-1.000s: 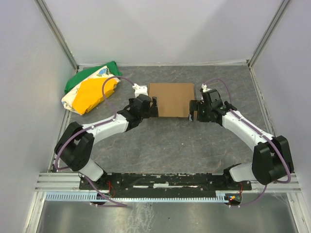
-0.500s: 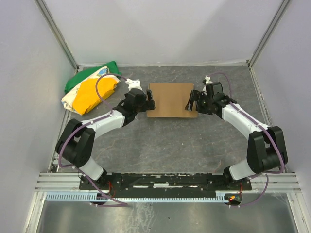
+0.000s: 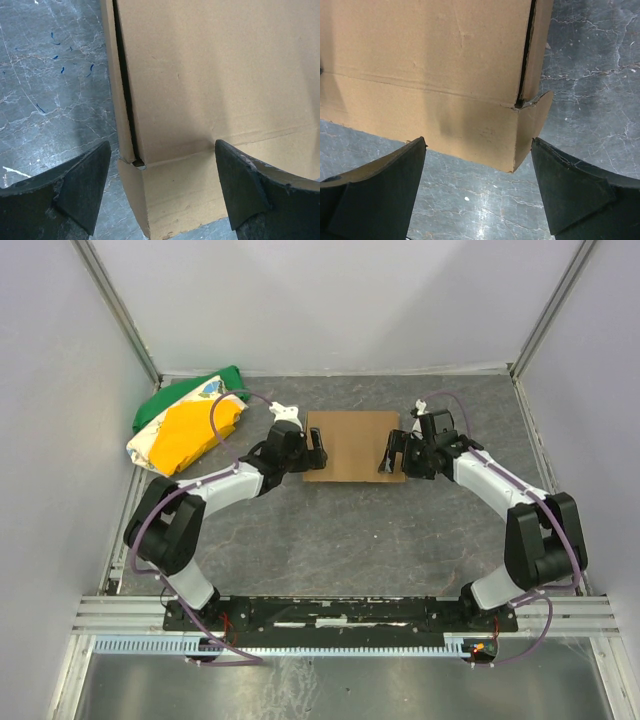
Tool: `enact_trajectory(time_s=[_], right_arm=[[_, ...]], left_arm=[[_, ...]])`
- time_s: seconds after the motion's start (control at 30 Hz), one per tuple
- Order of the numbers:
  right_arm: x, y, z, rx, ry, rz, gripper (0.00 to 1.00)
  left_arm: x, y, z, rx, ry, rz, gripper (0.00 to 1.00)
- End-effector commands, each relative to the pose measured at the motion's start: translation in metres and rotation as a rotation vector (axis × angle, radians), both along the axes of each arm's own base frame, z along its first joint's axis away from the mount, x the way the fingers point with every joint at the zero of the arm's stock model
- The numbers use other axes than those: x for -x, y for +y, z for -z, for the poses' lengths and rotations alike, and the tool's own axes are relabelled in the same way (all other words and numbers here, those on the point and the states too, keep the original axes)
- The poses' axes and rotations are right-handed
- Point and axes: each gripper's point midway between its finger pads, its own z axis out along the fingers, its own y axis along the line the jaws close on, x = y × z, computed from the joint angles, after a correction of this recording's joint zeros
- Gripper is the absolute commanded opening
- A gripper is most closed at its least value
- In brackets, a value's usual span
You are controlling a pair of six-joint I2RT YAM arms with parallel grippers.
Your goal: Fold the paper box
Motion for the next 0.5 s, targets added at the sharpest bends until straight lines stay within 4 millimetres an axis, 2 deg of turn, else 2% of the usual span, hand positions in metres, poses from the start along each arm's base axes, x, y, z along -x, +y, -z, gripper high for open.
enact_trajectory(time_s=[0.0,0.33,0.47], right_arm=[[-0.014,0.003,-0.010,0.007,-0.036,-0.029,0.94],[-0.010,0.012,-0.018,-0.038,-0.048,-0.062,0.92],[-0.008,0.014,-0.023,-0.054,-0.050,-0.073,0.92]], left_arm=[[-0.011,-0.014,-0.022,0.024,-0.049,0.042,0.91],[-0.010,-0.026,-0.030,0.068,-0.052,0.093,0.88],[-0.008,-0.030,-0.028,0.067,-0.033,0.108,0.88]])
